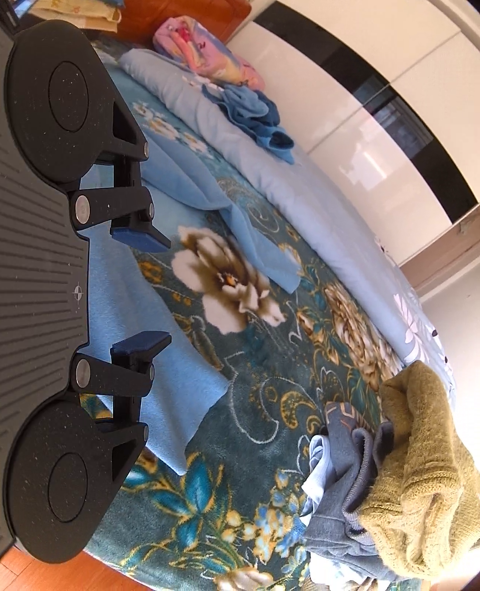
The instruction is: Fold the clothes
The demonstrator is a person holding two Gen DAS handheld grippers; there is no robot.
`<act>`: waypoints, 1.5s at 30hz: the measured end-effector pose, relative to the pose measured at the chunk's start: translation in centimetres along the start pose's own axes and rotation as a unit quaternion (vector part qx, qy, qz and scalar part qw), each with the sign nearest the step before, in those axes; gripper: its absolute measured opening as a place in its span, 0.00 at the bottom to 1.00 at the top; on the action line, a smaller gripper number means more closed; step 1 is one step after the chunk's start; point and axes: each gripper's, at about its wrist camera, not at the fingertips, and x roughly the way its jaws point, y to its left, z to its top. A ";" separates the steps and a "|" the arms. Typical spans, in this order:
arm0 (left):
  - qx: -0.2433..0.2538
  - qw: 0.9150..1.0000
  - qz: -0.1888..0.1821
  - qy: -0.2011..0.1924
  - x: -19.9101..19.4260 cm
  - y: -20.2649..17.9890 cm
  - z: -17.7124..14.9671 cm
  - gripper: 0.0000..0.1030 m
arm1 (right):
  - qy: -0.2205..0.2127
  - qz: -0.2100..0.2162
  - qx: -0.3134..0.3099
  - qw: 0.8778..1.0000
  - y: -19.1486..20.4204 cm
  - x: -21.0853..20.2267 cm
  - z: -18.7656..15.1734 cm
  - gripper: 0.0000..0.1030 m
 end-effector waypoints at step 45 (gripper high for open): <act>-0.306 0.948 -0.040 -0.076 -7.2 5.3 -11.4 0.50 | 0.012 -0.051 0.126 0.991 -8.3 0.6 -1.6 0.44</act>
